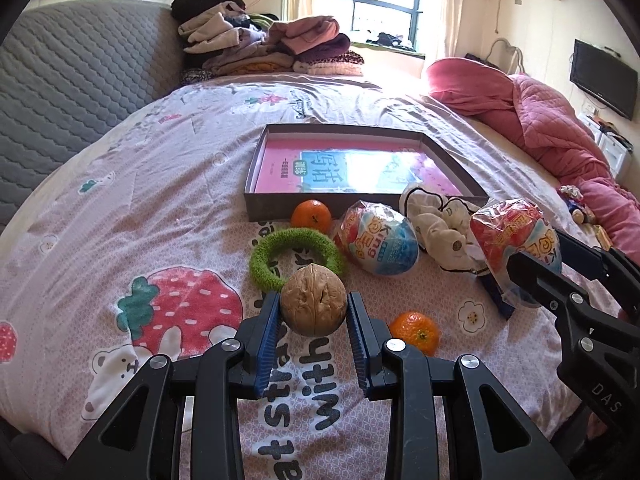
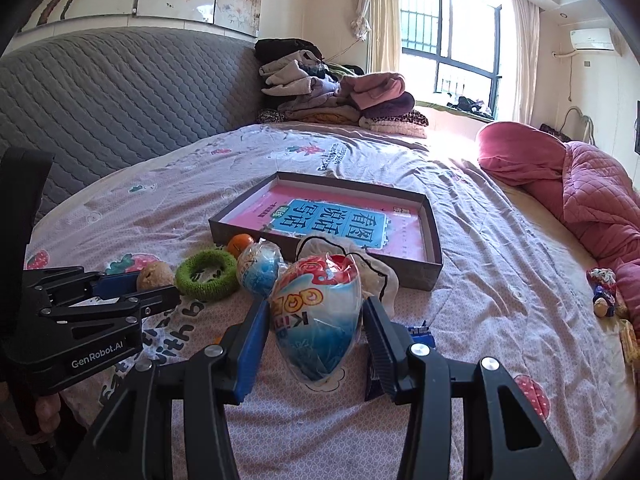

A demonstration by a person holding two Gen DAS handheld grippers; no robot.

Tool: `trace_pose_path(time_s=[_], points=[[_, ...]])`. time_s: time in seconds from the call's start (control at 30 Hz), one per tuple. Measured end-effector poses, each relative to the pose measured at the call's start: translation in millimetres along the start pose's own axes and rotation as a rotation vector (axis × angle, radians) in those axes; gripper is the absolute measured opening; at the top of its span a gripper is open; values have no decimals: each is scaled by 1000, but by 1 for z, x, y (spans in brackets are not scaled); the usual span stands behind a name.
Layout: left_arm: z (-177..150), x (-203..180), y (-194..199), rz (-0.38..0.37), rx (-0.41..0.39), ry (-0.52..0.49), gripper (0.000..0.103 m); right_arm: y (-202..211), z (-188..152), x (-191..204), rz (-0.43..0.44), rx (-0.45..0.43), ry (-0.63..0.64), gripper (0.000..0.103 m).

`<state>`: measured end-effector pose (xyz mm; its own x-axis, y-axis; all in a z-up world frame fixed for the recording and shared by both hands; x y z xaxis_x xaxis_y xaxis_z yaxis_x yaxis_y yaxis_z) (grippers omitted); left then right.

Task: Organize objects
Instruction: 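Carry the walnut with the left tool over the workbook box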

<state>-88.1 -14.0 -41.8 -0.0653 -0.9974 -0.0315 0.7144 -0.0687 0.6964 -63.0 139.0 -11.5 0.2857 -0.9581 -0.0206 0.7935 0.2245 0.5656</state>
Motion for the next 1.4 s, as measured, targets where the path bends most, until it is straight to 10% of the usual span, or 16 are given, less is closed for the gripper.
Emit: trace_pose_path(time_s=[1.4], points=[[123, -1, -75, 33, 13, 0, 33, -74, 96, -63, -45, -57, -23, 48]])
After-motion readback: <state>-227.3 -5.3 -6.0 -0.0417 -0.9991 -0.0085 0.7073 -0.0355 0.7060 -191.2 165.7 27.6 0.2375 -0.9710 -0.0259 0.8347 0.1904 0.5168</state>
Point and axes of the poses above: each gripper's, at about its wrist camera, not at the fingertips, and y roughly against the way its jaws point, x to its left, z to its top, the point moved 7 cm from there along -y, roughly the way its jaws point, and after that the axes turned 2 degrees about -y, right-handed, at the moved point
